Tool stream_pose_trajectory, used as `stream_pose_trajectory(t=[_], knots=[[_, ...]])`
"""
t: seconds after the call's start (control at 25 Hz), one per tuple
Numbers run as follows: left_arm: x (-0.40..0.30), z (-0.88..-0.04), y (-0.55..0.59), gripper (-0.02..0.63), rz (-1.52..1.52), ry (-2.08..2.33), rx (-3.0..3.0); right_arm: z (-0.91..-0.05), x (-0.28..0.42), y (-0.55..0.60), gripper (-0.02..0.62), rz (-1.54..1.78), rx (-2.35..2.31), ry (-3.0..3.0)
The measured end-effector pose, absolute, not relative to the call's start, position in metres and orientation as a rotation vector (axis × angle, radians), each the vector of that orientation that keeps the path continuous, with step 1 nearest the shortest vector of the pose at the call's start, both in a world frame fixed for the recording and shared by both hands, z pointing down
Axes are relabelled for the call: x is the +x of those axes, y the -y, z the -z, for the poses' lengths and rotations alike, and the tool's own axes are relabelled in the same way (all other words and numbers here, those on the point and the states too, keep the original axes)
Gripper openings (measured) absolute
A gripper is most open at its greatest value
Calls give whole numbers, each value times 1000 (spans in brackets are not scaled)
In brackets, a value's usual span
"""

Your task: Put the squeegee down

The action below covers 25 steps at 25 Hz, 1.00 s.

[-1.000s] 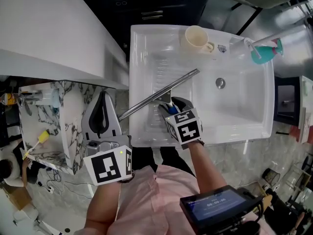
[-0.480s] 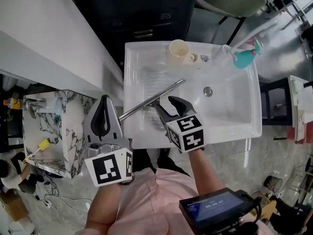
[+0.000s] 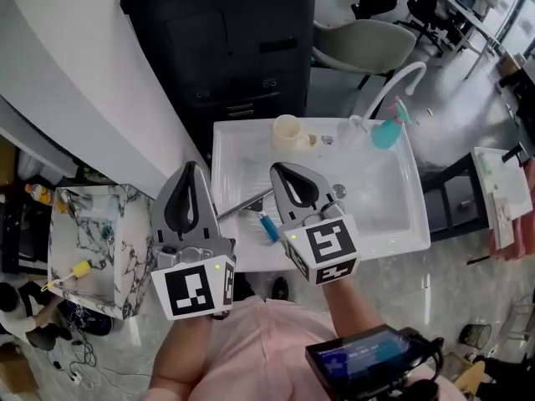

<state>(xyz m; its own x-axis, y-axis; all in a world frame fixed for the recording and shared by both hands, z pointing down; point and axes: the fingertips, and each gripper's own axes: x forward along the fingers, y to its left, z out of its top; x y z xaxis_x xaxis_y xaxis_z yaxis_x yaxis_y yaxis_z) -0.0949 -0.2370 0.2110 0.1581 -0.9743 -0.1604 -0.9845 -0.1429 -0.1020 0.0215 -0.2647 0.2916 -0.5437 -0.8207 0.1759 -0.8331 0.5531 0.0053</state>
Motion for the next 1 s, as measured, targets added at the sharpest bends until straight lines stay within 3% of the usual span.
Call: stream_pose_trajectory(t=[1.0], knots=[[-83,-201,226,9,-104,-1886,-2251,-261,35,254,-2,1,1501,2648]])
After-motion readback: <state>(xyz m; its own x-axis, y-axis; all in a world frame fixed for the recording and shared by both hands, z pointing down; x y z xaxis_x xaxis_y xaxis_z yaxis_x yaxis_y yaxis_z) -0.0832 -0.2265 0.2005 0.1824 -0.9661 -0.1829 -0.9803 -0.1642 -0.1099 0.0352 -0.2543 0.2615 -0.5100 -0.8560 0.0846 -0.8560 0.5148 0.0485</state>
